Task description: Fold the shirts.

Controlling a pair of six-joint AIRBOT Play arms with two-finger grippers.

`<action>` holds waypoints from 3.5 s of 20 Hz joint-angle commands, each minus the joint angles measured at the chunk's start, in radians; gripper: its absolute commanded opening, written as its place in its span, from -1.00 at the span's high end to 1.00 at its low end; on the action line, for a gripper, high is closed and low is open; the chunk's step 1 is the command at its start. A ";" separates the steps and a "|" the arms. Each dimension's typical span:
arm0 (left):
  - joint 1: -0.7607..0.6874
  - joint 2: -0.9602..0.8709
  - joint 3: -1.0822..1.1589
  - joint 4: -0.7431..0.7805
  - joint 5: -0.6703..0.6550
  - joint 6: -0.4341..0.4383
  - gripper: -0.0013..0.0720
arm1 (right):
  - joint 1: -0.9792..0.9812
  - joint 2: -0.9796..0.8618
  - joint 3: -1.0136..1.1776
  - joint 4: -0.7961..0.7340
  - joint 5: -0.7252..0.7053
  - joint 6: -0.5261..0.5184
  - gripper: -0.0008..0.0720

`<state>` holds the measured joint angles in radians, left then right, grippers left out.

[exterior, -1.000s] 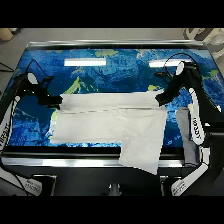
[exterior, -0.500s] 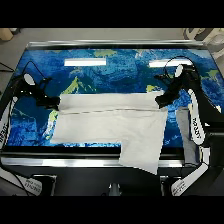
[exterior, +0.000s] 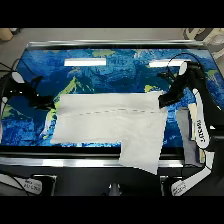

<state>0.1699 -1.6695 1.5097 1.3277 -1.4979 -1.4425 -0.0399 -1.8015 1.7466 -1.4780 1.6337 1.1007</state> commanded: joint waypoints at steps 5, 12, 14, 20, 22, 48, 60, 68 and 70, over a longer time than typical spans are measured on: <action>0.124 0.425 -0.654 0.002 0.141 0.034 -0.11 | -0.042 0.266 -0.334 -0.011 -0.071 -0.058 -0.21; 0.121 0.486 -0.859 -0.091 0.281 0.056 -0.11 | -0.042 0.328 -0.405 0.002 -0.107 -0.070 -0.21; 0.121 0.465 -0.860 -0.090 0.293 0.056 -0.11 | -0.042 0.328 -0.405 0.002 -0.107 -0.071 -0.21; 0.121 0.447 -0.861 -0.098 0.346 0.056 0.24 | -0.043 0.328 -0.405 0.000 -0.101 -0.074 -0.21; 0.121 0.448 -0.861 -0.098 0.346 0.056 0.83 | -0.042 0.328 -0.405 0.000 -0.081 -0.075 -0.21; 0.121 0.458 -0.861 -0.099 0.317 0.082 0.89 | -0.042 0.608 -1.165 0.203 -0.351 -0.066 0.45; 0.121 0.566 -0.672 -0.102 0.264 0.072 0.90 | -0.043 0.655 -0.772 0.196 -0.290 -0.130 0.91; 0.120 0.330 -0.327 -0.286 0.298 0.047 0.90 | -0.043 0.327 -0.325 0.186 -0.406 -0.069 0.91; 0.113 0.228 -0.224 -0.327 0.304 0.047 0.90 | -0.043 0.261 -0.283 0.188 -0.462 -0.039 0.91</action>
<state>0.2874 -1.3235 1.1530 1.0813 -1.2076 -1.3918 -0.0818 -1.4414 1.3682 -1.2892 1.2457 1.0203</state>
